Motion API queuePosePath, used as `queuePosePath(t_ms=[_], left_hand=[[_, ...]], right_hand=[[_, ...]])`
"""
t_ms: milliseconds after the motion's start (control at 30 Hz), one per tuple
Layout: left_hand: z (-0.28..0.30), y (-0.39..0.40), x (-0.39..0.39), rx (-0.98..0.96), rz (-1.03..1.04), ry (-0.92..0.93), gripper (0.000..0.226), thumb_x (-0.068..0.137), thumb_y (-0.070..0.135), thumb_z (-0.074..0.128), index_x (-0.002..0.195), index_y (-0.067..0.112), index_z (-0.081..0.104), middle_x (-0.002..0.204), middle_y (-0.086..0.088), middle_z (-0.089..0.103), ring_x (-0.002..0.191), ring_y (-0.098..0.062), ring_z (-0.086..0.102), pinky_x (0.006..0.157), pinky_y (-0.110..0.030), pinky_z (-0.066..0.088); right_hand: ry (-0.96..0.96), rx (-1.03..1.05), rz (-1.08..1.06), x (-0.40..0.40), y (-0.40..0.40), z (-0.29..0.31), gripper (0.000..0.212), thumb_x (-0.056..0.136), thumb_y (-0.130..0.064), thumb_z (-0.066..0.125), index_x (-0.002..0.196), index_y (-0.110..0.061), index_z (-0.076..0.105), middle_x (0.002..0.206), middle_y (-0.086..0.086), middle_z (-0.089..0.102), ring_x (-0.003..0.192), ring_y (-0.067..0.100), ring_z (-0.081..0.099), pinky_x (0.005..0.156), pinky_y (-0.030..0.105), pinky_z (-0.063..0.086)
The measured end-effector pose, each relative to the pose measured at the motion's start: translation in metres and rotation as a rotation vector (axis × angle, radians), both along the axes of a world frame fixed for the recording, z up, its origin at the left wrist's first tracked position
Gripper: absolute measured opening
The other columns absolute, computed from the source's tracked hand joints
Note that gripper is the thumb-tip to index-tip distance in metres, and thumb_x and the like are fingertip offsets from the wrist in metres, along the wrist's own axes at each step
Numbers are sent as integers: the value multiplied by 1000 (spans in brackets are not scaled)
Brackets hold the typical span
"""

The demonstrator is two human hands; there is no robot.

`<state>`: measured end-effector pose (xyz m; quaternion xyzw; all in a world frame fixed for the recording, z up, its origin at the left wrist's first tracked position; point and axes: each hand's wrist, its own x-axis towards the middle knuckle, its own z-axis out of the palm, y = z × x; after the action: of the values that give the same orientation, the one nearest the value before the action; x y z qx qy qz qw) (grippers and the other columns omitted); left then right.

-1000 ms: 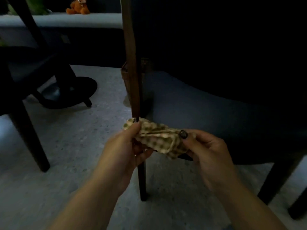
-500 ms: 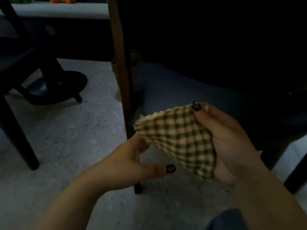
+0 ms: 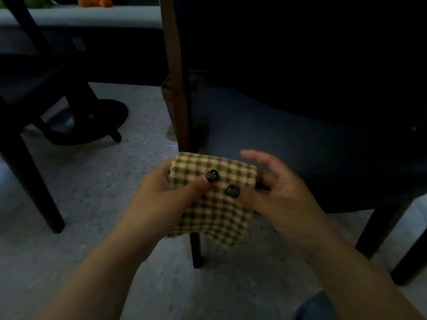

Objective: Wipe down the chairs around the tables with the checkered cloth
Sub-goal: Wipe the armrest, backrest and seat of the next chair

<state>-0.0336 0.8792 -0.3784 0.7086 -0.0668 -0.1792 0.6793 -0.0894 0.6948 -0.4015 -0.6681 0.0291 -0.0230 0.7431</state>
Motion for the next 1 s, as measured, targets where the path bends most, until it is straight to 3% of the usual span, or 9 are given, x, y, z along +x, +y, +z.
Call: queuePosePath(t_ms=[167, 300, 400, 567, 667, 733, 800, 867, 1000], left_hand=[[-5, 11, 1, 23, -68, -37, 89, 54, 22, 77, 128, 55, 40, 100, 27, 69, 93, 4, 67, 62, -14, 55], [-6, 18, 2, 488, -188, -270, 53, 69, 24, 80, 105, 56, 59, 108, 25, 62, 96, 5, 62, 74, -12, 54], [-8, 18, 1, 614, -193, -353, 27, 72, 27, 79, 78, 51, 69, 90, 16, 66, 81, -2, 64, 72, -25, 58], [-5, 22, 4, 454, -74, -230, 18, 57, 45, 76, 71, 35, 73, 99, 12, 67, 93, -2, 63, 76, -23, 54], [-5, 20, 6, 288, 51, -111, 29, 60, 43, 72, 78, 21, 72, 80, 7, 74, 72, -1, 69, 54, -9, 48], [-11, 18, 11, 258, 183, -83, 19, 74, 30, 74, 89, 21, 69, 79, 7, 74, 73, -1, 70, 52, -9, 48], [-16, 18, 18, 235, 288, -38, 16, 84, 19, 71, 99, 23, 66, 83, 7, 74, 77, -2, 70, 61, -14, 48], [-18, 17, 24, 180, 332, 48, 20, 87, 19, 67, 106, 22, 63, 91, 4, 74, 86, -7, 70, 73, -25, 49], [-25, 9, 28, 86, 359, 197, 14, 92, 19, 60, 107, 20, 60, 104, 0, 70, 98, -13, 66, 82, -33, 51]], right_hand=[[45, -155, -64, 2, 0, -3, 44, 67, -10, 83, 103, -30, 68, 104, -7, 72, 94, 7, 69, 74, 23, 57], [-24, -700, -122, 3, 1, -1, 40, 55, -35, 83, 91, -40, 65, 101, -16, 55, 92, 0, 58, 80, 8, 45], [-127, -1004, -133, 0, 9, -6, 24, 59, -32, 84, 78, -30, 70, 86, -17, 44, 78, -1, 48, 65, 2, 35], [-256, -628, -116, 4, 16, -7, 17, 67, -20, 80, 74, -18, 64, 98, -12, 62, 95, 0, 59, 78, 12, 46], [-136, -367, -183, 8, 26, -11, 19, 69, -14, 79, 77, -12, 61, 76, -1, 65, 70, 10, 63, 60, 26, 53], [-287, -424, -453, 11, 26, -11, 23, 74, -11, 76, 75, -18, 55, 69, -11, 61, 65, -2, 59, 53, 11, 46], [-578, -542, -678, 18, 21, -3, 24, 80, -9, 70, 85, -17, 48, 81, -23, 57, 78, -15, 57, 62, 1, 42], [-769, -615, -692, 32, 20, 0, 24, 86, -6, 61, 104, -11, 46, 109, -8, 57, 103, -7, 57, 81, 9, 45], [-508, -1134, -359, 67, 47, -14, 49, 88, -4, 50, 136, 1, 42, 131, 20, 52, 124, 30, 46, 109, 36, 33]])
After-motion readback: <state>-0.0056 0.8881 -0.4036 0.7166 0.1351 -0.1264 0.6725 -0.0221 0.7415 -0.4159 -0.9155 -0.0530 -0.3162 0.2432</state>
